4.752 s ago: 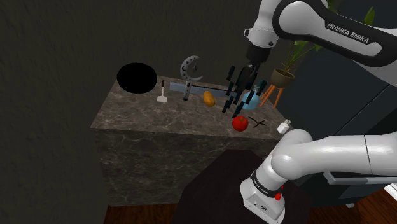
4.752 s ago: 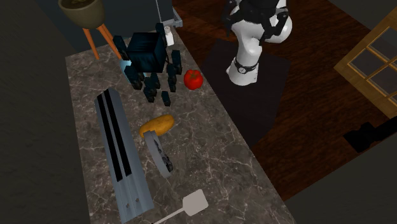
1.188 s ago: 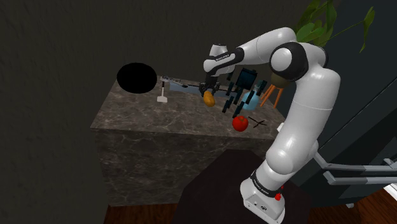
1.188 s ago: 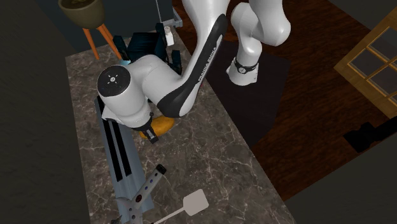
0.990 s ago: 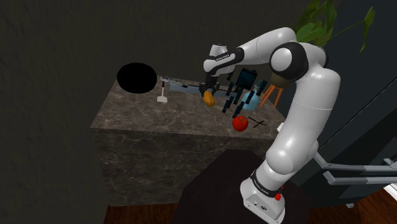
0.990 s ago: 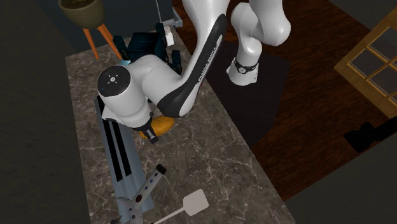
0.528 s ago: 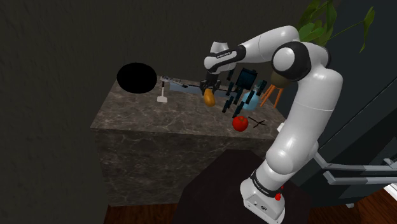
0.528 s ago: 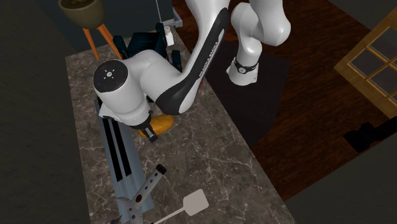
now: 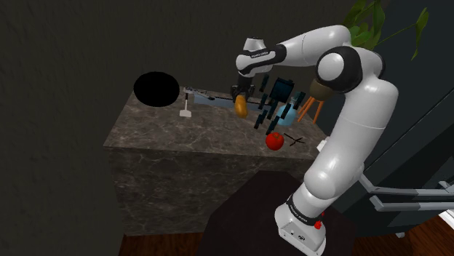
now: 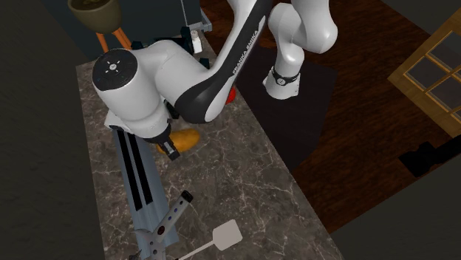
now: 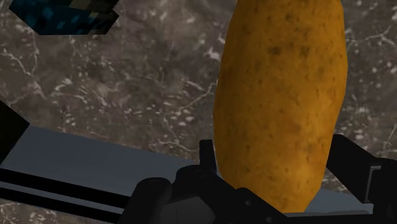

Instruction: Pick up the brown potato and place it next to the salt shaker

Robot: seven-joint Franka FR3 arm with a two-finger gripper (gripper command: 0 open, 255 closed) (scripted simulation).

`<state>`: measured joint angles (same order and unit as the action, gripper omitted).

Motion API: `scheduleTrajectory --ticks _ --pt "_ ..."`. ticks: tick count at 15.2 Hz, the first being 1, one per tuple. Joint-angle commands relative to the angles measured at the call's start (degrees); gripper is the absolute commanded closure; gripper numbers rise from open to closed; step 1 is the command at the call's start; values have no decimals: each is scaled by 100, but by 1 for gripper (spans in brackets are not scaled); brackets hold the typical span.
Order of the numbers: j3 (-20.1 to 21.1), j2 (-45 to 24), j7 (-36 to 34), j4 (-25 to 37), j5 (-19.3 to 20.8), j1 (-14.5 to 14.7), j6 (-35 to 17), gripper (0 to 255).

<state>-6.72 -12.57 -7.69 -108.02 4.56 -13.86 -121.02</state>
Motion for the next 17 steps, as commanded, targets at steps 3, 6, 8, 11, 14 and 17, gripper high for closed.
scheduleTrajectory --ticks 3,6,8,11,14,17 --pt "0 101 18 172 1 4 274 255" --pt "0 173 32 312 1 7 486 255" --pt "0 215 41 413 1 9 628 255" --pt "0 270 55 574 1 11 843 255" --pt "0 315 70 747 0 14 1061 255" --pt "0 349 86 934 -2 15 1281 255"
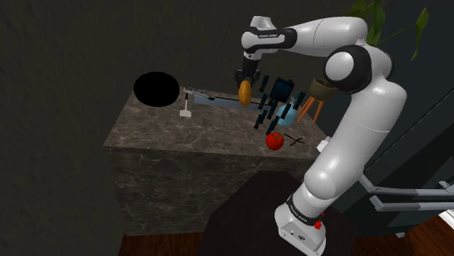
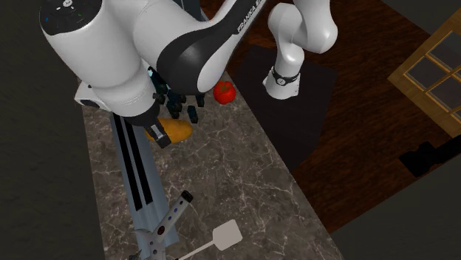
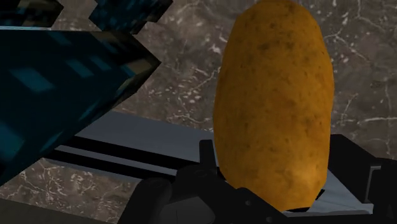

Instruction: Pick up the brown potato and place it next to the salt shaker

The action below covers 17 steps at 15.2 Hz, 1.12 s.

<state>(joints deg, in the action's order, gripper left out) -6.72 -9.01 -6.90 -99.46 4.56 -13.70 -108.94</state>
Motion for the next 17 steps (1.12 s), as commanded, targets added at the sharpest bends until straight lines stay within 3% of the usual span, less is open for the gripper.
scheduleTrajectory --ticks 1,3,17 --pt "0 2 13 144 -3 0 147 255" --pt "0 12 20 224 -4 0 238 255" --pt "-780 1463 1494 -1564 233 -805 -260 255"
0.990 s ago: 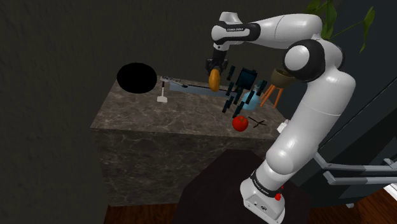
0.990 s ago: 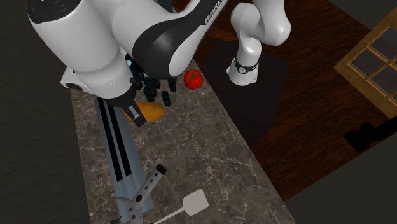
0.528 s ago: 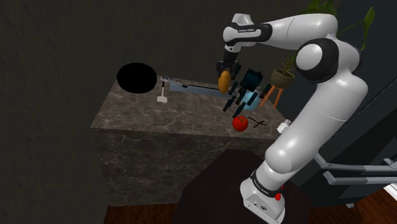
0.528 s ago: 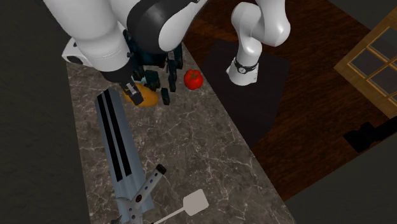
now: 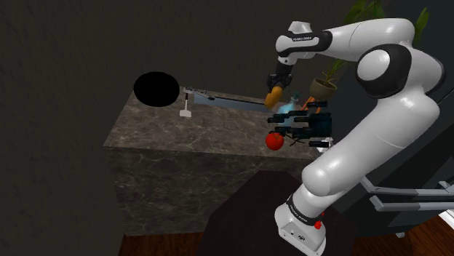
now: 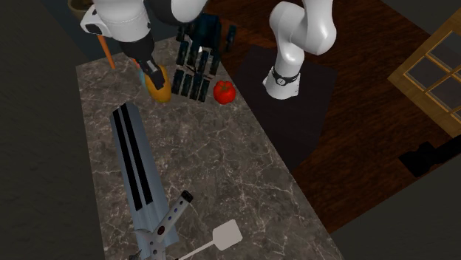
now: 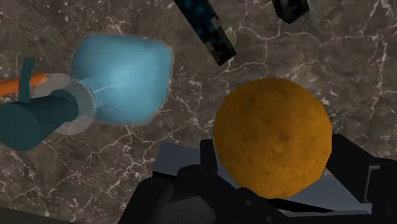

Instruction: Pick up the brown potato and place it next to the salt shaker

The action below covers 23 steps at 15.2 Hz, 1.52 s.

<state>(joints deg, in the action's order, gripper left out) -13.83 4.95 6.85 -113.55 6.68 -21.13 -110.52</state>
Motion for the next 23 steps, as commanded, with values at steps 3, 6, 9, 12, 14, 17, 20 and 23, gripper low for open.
scheduleTrajectory --ticks 3,6,9,12,14,17,20,23 --pt "-279 258 475 -360 88 -243 -158 255" --pt "-504 403 847 -505 152 -423 -205 255" --pt "-737 498 1235 -592 207 -606 -246 255" --pt "-982 540 1641 -621 245 -787 -282 255" --pt "-1153 538 1922 -608 257 -904 -304 255" --pt "-1418 487 2360 -542 249 -1073 -334 255" --pt "-1692 375 2821 -418 200 -1236 -361 255" --pt "-1969 197 3308 -236 96 -1400 -381 255"
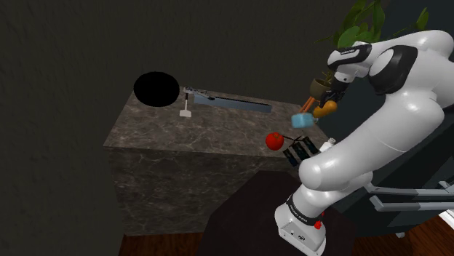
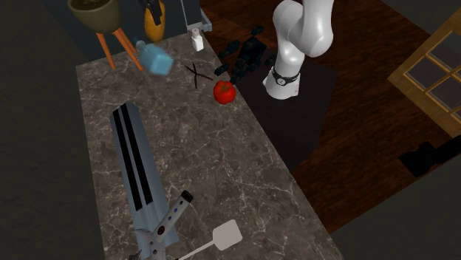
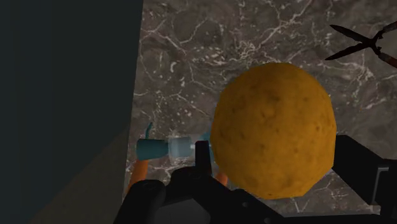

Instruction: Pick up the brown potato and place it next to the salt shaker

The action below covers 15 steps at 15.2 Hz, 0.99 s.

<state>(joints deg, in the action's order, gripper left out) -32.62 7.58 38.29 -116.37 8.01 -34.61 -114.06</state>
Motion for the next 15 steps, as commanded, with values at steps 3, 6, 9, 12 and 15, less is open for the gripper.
scheduleTrajectory --ticks 3,6,9,12,15 --pt "-369 -314 682 287 -206 -219 -36 255" --pt "-635 -637 1232 589 -452 -407 -26 255" --pt "-734 -825 1477 607 -599 -507 -163 255" --pt "-740 -887 1500 431 -641 -516 -388 255" --pt "-746 -962 1532 266 -695 -526 -612 255"
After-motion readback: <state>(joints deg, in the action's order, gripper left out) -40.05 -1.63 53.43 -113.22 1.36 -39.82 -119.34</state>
